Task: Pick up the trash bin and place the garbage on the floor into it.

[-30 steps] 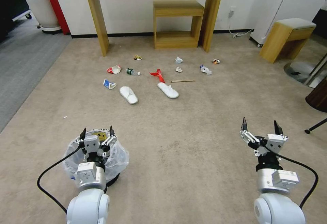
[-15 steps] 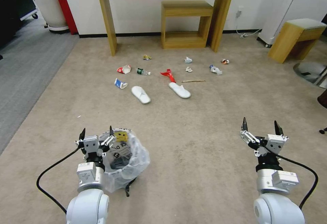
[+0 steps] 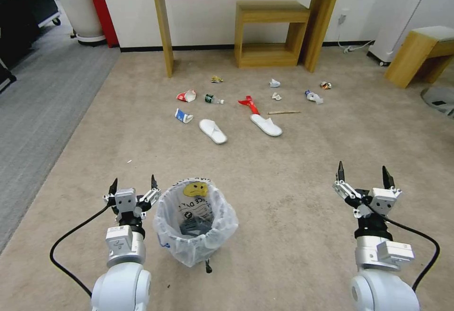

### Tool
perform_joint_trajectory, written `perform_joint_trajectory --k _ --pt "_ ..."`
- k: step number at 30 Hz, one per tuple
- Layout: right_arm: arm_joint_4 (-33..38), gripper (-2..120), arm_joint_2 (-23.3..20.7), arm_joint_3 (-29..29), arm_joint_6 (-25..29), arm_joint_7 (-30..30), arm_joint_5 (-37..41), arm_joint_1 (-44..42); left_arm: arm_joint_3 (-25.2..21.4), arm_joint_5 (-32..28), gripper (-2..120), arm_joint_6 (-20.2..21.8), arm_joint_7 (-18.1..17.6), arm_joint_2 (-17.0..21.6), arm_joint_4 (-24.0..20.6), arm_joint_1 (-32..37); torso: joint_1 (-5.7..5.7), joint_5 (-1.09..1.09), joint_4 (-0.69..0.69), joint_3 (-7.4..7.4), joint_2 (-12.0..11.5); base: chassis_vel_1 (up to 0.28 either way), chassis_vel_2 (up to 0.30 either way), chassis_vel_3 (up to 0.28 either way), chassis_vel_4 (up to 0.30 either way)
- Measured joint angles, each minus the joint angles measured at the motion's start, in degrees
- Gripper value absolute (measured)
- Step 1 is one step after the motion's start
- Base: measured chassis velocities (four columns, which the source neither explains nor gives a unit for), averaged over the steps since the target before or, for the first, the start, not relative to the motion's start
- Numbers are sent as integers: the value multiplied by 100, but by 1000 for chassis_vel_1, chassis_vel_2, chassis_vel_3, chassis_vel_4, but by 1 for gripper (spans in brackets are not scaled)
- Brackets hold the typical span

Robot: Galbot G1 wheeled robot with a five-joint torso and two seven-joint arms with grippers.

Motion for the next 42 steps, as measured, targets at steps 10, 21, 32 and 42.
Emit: perform_joint_trajectory --k 10,21,32,42 --pt "-24 100 -145 72 51 51 202 103 -45 -97 100 -32 57 -2 52 120 0 3 -1 0 0 0 0 0 0" --pt "-26 100 -239 31 -100 89 231 71 -25 -368 100 249 -18 0 -318 389 0 1 0 0 0 0 0 0 0" --pt "75 100 -422 61 -255 209 336 -40 470 -1890 100 1774 -986 867 -946 811 0 1 -1 0 0 0 0 0 0" --pt "86 100 -399 88 -259 261 344 -81 379 -2783 100 2254 -1154 1402 -257 447 0 0 0 0 0 0 0 0 0"
